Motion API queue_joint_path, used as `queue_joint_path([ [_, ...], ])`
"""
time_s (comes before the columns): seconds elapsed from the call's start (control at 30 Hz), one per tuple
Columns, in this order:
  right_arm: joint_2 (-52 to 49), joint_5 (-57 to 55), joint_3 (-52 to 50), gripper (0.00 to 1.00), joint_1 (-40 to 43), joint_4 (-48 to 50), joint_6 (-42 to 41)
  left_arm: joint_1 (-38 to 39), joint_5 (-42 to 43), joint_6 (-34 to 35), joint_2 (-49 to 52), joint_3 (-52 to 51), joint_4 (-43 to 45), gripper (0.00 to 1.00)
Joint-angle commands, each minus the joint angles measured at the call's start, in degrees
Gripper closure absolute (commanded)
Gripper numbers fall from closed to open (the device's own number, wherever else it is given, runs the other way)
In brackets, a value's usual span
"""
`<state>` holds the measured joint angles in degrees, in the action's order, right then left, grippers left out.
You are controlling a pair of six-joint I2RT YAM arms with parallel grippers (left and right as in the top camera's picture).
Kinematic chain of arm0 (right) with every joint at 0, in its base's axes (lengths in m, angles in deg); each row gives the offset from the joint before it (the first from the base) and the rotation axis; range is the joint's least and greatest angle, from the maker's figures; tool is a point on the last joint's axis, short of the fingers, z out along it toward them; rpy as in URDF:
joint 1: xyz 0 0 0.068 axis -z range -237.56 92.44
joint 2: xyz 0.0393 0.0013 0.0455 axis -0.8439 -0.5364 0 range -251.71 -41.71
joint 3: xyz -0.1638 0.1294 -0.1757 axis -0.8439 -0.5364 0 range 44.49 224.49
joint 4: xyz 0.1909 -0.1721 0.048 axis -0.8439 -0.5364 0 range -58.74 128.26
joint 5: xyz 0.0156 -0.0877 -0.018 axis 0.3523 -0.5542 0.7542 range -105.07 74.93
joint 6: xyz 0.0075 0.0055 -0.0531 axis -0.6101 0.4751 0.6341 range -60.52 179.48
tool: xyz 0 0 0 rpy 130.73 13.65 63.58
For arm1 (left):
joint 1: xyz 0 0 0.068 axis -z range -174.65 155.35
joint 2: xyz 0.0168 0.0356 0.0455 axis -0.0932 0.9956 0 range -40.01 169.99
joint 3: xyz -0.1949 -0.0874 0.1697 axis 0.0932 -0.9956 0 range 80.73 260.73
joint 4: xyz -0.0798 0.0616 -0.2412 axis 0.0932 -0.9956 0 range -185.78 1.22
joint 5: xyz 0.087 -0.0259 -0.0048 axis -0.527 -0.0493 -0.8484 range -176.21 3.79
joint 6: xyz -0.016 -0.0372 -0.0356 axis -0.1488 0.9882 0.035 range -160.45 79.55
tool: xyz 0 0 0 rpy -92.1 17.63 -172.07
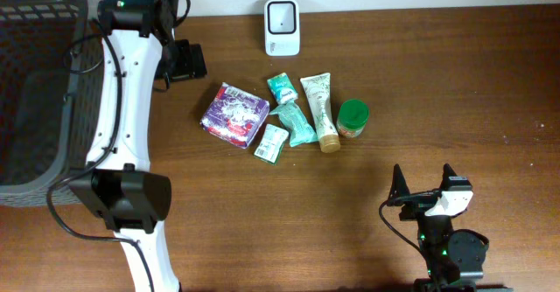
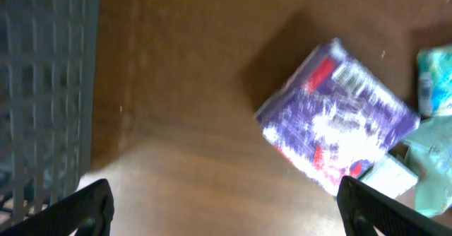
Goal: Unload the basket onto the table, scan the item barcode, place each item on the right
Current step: 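Drop the white-green box on the table and retract the left gripper, then reach the right gripper to the green-lidded jar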
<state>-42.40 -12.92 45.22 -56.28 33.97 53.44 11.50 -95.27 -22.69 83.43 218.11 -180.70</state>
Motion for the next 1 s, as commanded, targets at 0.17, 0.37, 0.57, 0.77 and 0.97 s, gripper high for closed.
queue_joint_path([
  [0.17, 0.4, -0.5, -0.4, 0.01, -0.5, -0.2, -0.2, -6.0, -1.3, 5.1, 1.4, -0.5, 4.2, 0.01],
  [0.37, 0.4, -0.5, -0.4, 0.01, -0.5, -0.2, -0.2, -7.0, -1.3, 5.1, 1.7, -0.5, 2.9, 0.01],
  [0.57, 0.4, 7.7, -0.4, 0.01, -0.5, 1.0, -5.3, -6.9, -0.2, 5.1, 1.7, -0.5, 4.3, 0.01],
  [0.77, 0.4, 42.4, -0.4, 0.01, -0.5, 7.0, -31.3, -6.9, -0.2, 5.1, 1.7, -0.5, 4.3, 0.01],
  [0.97, 0.2, 28.8, 1.8, 0.01, -0.5, 36.7, -38.2, -7.0, -0.2, 5.1, 1.7, -0.5, 4.3, 0.01],
])
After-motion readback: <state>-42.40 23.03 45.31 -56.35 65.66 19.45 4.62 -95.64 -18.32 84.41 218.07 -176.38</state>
